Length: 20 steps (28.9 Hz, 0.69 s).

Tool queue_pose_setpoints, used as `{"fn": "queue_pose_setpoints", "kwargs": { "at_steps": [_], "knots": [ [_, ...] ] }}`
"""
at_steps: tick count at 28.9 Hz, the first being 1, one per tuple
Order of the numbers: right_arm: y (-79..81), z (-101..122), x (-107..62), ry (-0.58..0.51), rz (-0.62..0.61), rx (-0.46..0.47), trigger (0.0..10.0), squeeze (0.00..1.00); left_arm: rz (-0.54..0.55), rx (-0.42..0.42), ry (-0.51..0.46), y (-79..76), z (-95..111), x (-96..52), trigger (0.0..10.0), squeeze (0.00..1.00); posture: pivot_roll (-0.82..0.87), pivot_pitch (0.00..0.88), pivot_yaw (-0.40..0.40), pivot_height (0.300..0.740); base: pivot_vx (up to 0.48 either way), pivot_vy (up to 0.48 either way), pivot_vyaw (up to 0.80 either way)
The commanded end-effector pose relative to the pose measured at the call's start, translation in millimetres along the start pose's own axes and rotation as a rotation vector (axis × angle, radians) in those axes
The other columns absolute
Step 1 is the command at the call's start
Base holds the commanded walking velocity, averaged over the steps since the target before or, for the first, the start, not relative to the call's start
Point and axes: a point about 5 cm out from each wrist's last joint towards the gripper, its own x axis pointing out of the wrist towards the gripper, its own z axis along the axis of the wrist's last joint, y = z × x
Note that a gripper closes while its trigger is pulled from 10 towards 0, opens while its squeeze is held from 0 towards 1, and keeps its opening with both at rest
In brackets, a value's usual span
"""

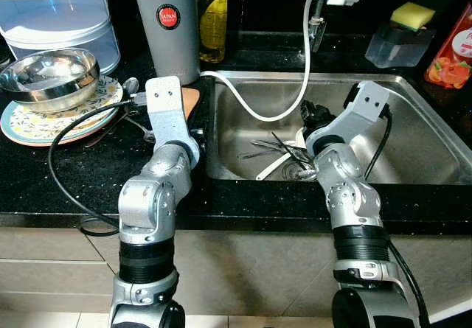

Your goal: Kitchen organization

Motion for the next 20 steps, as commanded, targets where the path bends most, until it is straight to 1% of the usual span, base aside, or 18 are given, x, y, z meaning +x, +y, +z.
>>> {"fn": "queue_pose_setpoints", "kwargs": {
  "at_steps": [1, 2, 4, 8, 11, 13, 15, 16, 17, 19, 20],
  "knots": [
    [-3.0, -4, -0.2, 0.008, -0.015, 0.005, 10.0, 0.0, -0.057, -0.051, 0.024, -17.9, -2, -3.3, 10.0, 0.0, 0.15, 0.0, -0.026, 0.74, 0.0, 0.0, 0.0],
    [-3.2, -4, -0.4, 0.008, -0.016, 0.005, 10.0, 0.0, -0.058, -0.067, 0.035, -18.4, -4, -3.6, 10.0, 0.0, 0.15, 0.0, -0.026, 0.74, 0.0, 0.0, 0.0],
    [-4.1, -4, -0.4, 0.01, -0.019, 0.005, 10.0, 0.0, -0.046, -0.129, 0.081, -17.7, -11, -3.1, 10.0, 0.0, 0.15, 0.0, -0.027, 0.74, 0.0, 0.0, 0.0],
    [-4.7, -4, -0.1, 0.012, -0.022, 0.006, 10.0, 0.0, -0.006, -0.2, 0.139, -9.7, -19, 2.1, 10.0, 0.0, 0.15, 0.0, -0.029, 0.74, 0.0, 0.0, 0.0],
    [-4.7, -4, -0.2, 0.012, -0.023, 0.006, 10.0, 0.0, 0.011, -0.224, 0.161, -5.3, -23, 5.8, 10.0, 0.0, 0.15, 0.0, -0.028, 0.74, 0.0, 0.0, 0.0],
    [-4.7, -4, -0.2, 0.012, -0.023, 0.006, 10.0, 0.0, 0.011, -0.224, 0.161, -5.3, -23, 5.8, 10.0, 0.0, 0.15, 0.0, -0.028, 0.74, 0.0, 0.0, 0.0],
    [-4.5, -5, -0.3, 0.013, -0.024, 0.008, 10.0, 0.0, 0.024, -0.256, 0.215, 2.4, -32, 13.5, 10.0, 0.0, 0.15, 0.0, -0.03, 0.74, 0.0, 0.0, 0.0],
    [-4.4, -5, -0.4, 0.014, -0.024, 0.008, 10.0, 0.0, 0.026, -0.262, 0.232, 6.0, -34, 16.7, 10.0, 0.0, 0.15, 0.0, -0.03, 0.74, 0.0, 0.0, 0.0],
    [-4.4, -5, -0.4, 0.014, -0.024, 0.008, 10.0, 0.0, 0.026, -0.262, 0.232, 6.0, -34, 16.7, 10.0, 0.0, 0.15, 0.0, -0.03, 0.74, 0.0, 0.0, 0.0],
    [-4.6, -5, -0.4, 0.013, -0.025, 0.009, 10.0, 0.0, 0.029, -0.261, 0.263, 12.0, -39, 21.1, 8.9, 0.0, 0.15, 0.0, -0.029, 0.74, 0.0, 0.0, 0.0],
    [-4.9, -4, -0.4, 0.013, -0.026, 0.008, 10.0, 0.0, 0.028, -0.258, 0.267, 13.7, -39, 22.3, 7.2, 0.0, 0.15, 0.0, -0.029, 0.74, 0.0, 0.0, 0.0]
  ]
}}
